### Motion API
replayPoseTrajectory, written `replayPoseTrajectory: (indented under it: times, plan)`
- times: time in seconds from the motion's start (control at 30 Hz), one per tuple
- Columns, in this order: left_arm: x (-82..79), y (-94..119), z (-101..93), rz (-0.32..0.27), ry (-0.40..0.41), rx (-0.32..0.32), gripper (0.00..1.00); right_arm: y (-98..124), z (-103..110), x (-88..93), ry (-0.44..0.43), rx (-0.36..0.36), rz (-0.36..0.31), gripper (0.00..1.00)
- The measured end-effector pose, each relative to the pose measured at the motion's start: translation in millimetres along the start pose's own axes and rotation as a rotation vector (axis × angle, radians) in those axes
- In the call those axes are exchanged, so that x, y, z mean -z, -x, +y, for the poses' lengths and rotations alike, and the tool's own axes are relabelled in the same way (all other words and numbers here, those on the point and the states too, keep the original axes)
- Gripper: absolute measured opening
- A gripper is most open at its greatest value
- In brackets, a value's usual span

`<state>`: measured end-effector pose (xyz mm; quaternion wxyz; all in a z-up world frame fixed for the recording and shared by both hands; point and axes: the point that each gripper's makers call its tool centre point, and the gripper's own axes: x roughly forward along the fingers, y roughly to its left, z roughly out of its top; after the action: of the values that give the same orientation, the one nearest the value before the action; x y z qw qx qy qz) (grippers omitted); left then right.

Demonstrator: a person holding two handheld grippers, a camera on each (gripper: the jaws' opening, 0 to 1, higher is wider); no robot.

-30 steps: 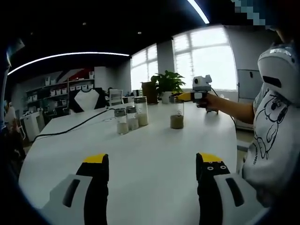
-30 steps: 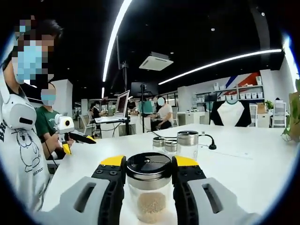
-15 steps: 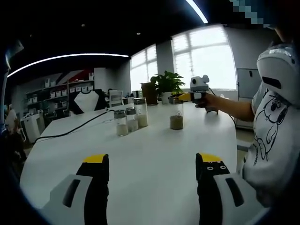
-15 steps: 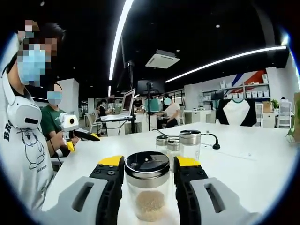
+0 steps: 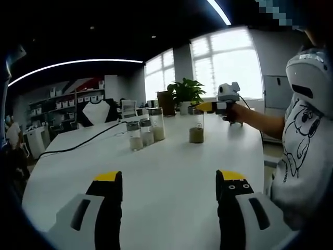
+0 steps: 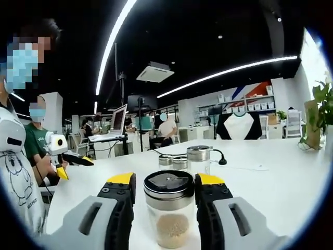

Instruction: Rotate the seasoning bottle until the label or dispensing opening points toward the visible target arrow and the bottle remains upright within the marked orientation range

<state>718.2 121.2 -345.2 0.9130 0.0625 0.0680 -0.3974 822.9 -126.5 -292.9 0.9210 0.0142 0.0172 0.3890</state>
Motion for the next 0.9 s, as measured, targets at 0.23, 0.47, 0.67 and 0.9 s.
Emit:
replayPoseTrajectory:
  times: [0.23,0.47,0.67,0.9]
  plan:
    - [-5.1,4.0,5.7,-0.025,0.014,-0.022,0.77,-0.7,-5.1,-0.3,0.005,0.032,-0.001,0.39]
    - [-3.2,2.0,4.4,-0.018,0.012,-0.014,0.77,-0.7,-4.7,0.6,0.012,-0.002,0.003,0.38]
    - [-1.3,0.5,3.2,-0.011,0.013,-0.008,0.77,-1.4,-3.5,1.7,0.014,-0.051,0.02,0.38]
    - [-1.6,0.5,2.9,-0.011,0.013,-0.008,0.77,-1.8,-1.3,2.7,0.019,-0.099,0.029,0.38]
